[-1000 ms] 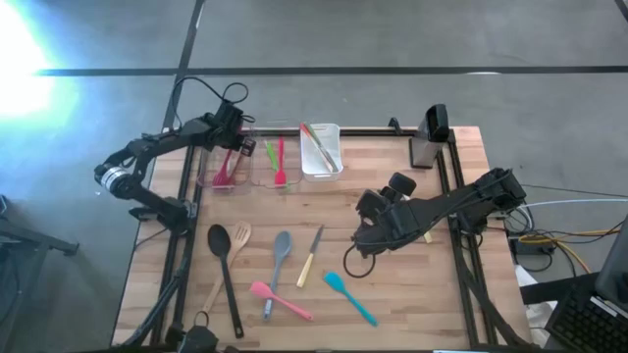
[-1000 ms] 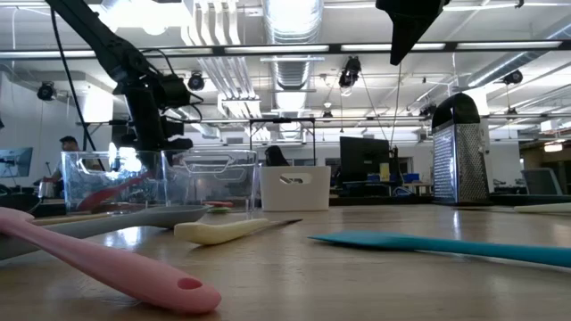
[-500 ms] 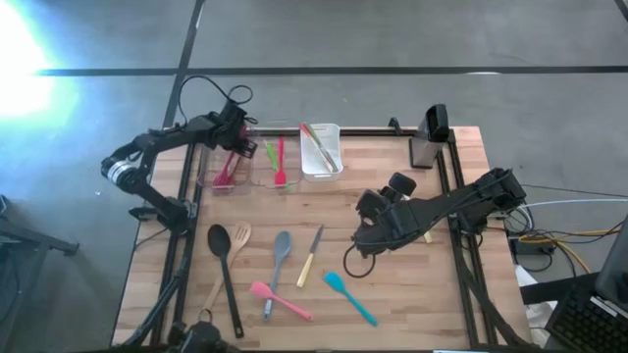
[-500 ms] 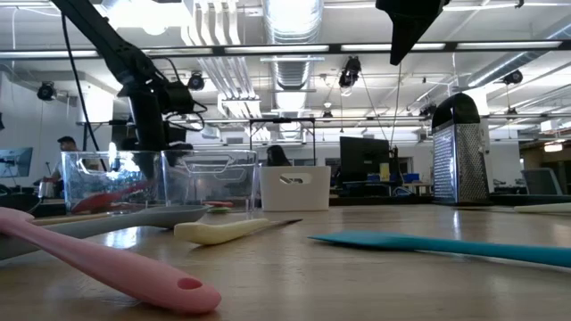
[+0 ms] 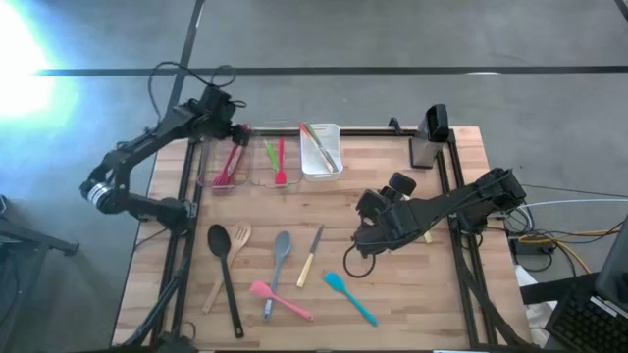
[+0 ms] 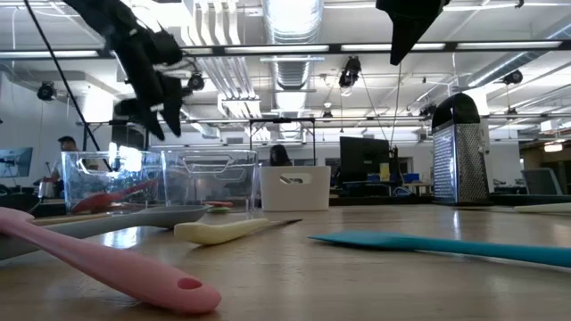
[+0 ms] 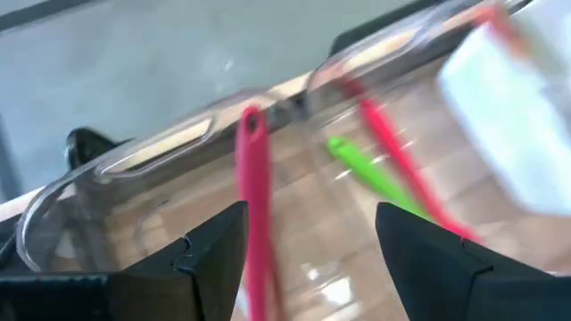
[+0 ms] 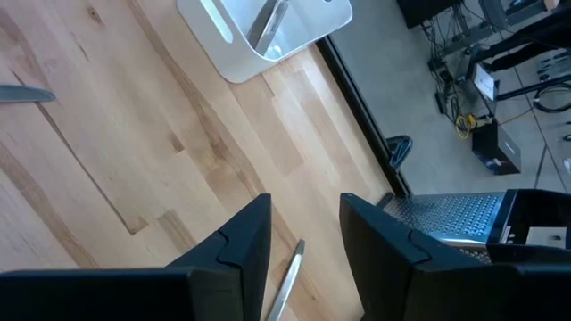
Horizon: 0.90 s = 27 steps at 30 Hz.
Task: Pick & Place Kitchen Items
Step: Put the pink spatula into the right transparent bin
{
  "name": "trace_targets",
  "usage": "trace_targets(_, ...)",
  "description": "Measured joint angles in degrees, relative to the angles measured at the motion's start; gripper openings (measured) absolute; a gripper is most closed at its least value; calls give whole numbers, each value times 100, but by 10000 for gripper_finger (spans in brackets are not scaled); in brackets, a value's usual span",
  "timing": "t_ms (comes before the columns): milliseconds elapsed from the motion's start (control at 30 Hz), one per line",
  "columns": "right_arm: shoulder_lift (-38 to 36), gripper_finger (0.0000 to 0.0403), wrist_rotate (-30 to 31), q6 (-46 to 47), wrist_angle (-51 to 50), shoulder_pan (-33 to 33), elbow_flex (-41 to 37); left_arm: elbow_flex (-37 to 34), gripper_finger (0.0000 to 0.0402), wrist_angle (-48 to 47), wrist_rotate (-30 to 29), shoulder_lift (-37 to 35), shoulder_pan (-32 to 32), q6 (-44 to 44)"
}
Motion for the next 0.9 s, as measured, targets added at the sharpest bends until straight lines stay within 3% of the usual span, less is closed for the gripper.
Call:
trace_targets(167,0,123,26,-10,2,0,0,68,247,-56,799,-644,-24,-289)
trace_targets(367,0,116,92,7,0,0,0,60,248,-92,2377,-1241,-229,-554)
trace_targets(467,0,119,92,11,-2,0,0,60,248,-89,2847,-1511,-496,-788)
trace_targets(700,0,125,90,96,4,6,0,58,245,-82,2691,-2104,-1656,-837)
trace_targets(900,0,116,-60,286,27,21,0,53,245,-71,1191,-2468,-3082,-1058)
